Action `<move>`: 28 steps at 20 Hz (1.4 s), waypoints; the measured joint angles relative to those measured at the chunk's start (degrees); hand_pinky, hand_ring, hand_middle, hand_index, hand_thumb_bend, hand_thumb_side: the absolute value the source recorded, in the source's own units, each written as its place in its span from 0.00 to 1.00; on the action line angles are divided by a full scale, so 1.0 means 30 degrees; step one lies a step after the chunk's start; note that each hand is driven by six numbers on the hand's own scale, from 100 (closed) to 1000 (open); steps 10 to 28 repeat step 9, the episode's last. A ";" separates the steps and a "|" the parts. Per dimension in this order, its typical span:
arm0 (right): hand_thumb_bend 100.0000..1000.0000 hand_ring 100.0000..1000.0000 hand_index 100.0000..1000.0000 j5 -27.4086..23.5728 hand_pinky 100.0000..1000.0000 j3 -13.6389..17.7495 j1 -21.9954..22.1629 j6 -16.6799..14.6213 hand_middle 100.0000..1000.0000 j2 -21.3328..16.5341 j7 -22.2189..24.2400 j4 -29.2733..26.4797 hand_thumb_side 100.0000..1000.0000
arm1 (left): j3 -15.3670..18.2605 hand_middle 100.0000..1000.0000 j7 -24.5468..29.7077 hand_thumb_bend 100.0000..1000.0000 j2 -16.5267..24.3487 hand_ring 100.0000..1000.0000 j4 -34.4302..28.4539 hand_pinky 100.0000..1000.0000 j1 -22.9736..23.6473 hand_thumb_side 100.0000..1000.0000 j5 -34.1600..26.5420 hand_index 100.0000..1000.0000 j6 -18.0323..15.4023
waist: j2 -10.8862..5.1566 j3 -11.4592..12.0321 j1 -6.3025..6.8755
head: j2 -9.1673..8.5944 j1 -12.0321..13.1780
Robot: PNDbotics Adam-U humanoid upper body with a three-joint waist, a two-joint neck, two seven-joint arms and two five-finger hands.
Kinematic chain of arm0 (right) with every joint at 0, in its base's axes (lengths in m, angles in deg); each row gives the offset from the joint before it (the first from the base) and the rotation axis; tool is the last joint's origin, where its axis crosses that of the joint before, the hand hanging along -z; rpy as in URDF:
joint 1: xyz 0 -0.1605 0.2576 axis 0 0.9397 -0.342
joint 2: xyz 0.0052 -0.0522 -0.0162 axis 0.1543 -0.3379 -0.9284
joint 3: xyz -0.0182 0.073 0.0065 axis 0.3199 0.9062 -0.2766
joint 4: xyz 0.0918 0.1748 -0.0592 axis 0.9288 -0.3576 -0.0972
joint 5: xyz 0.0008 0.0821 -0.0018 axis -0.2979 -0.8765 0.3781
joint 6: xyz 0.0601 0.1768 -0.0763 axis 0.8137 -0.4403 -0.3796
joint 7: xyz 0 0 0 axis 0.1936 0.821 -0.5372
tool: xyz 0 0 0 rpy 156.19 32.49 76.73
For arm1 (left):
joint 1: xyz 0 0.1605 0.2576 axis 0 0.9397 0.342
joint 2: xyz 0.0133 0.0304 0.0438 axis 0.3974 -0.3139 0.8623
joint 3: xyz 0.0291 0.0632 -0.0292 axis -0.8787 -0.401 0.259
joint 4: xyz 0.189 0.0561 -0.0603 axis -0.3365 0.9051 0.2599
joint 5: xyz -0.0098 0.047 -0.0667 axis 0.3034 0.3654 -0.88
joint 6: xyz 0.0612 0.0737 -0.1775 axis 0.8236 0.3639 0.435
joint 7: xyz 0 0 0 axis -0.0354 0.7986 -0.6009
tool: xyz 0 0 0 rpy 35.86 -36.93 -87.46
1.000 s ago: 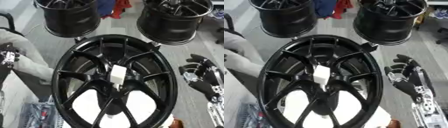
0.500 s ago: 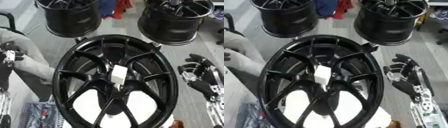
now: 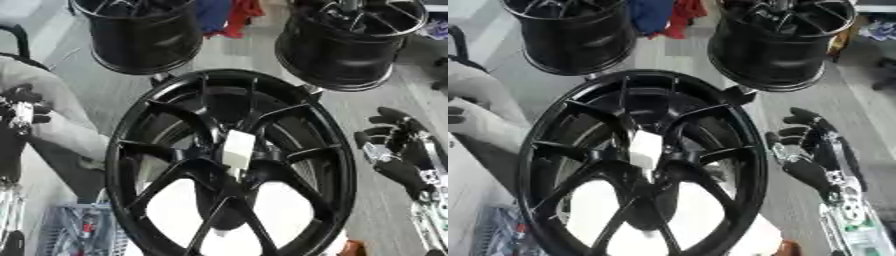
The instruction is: Pull the pin out of the wheel hub.
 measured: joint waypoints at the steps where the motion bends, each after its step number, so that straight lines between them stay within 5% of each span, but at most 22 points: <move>1: 0.32 0.60 0.78 0.0000 0.57 0.0000 0.0000 0.0000 0.63 0.0000 0.0000 0.0000 0.00 | -0.0006 0.59 0.0022 0.08 -0.0001 0.56 -0.0002 0.57 0.0000 0.55 0.0013 0.75 0.0009 | 0.0002 -0.0005 0.0002 | 0.0000 -0.0017; 28: 0.32 0.60 0.78 0.0000 0.57 0.0001 -0.0001 0.0001 0.63 0.0000 0.0001 0.0000 0.00 | -0.0097 0.59 0.0233 0.08 -0.0006 0.56 -0.0002 0.57 0.0000 0.55 0.0116 0.75 -0.0006 | 0.0004 -0.0009 0.0027 | 0.0000 -0.0054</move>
